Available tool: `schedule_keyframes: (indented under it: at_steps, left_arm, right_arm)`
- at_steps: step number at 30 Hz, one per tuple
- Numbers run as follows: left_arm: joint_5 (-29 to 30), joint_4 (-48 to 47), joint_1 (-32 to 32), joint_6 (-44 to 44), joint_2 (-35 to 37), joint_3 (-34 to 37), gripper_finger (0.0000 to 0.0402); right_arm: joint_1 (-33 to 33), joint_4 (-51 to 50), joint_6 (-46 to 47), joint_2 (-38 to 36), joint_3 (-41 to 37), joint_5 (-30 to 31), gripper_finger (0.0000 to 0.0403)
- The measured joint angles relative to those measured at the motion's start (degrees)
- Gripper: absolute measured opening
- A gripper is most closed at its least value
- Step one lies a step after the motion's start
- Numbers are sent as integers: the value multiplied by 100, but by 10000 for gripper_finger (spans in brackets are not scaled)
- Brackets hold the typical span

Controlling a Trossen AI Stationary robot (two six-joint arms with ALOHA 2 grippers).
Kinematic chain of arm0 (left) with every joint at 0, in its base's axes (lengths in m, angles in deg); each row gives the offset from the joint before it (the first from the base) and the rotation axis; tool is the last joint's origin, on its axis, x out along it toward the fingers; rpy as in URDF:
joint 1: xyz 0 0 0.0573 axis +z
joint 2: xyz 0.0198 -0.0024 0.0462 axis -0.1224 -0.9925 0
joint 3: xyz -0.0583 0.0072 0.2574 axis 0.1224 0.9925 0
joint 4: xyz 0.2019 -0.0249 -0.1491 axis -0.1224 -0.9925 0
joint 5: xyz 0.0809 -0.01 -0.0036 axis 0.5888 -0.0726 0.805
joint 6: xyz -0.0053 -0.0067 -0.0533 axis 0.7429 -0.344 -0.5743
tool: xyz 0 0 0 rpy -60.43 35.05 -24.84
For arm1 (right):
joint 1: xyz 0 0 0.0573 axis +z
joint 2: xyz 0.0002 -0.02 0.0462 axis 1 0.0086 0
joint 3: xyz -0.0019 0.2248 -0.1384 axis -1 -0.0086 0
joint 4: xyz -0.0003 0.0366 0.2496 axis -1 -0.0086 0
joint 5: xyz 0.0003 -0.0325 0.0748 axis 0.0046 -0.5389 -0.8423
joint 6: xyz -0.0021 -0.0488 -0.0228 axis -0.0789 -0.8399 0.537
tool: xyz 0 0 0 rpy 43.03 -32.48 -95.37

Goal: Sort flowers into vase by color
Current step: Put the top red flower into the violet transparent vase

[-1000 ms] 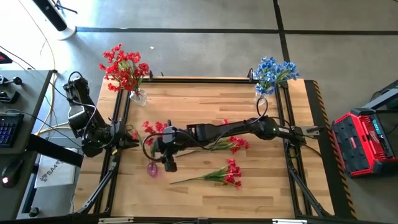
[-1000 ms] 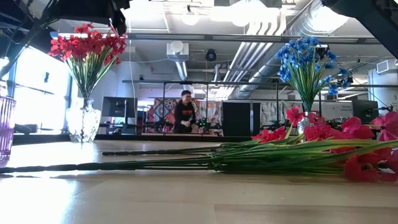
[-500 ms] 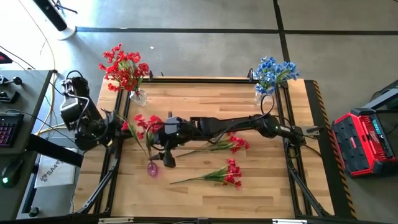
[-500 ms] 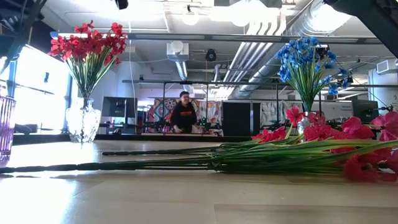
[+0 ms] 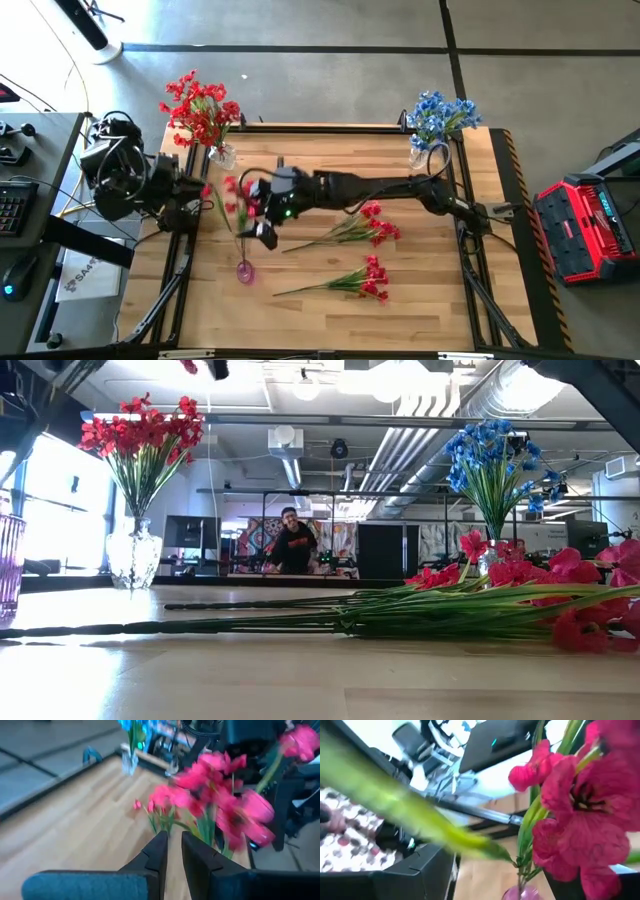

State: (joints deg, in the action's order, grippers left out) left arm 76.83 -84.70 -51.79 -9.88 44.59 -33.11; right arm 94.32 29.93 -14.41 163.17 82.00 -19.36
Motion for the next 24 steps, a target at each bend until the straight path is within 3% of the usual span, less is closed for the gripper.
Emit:
schedule_keyframes:
  at_steps: [5,16,21,24]
  left_arm:
    - [536,35,0,620,0,-382,42]
    - [1157,190,0,1081,-1,-918,42]
    - [1195,212,0,981,-4,-922,42]
    - [1173,232,-1,903,-47,-922,42]
  right_arm:
    - [3,-130,-251,-352,2,418,264]
    - [-65,-838,-506,-604,4,528,261]
    - [-104,-1634,-643,-584,6,1461,214]
    - [-279,-2180,-750,-472,-118,1638,168]
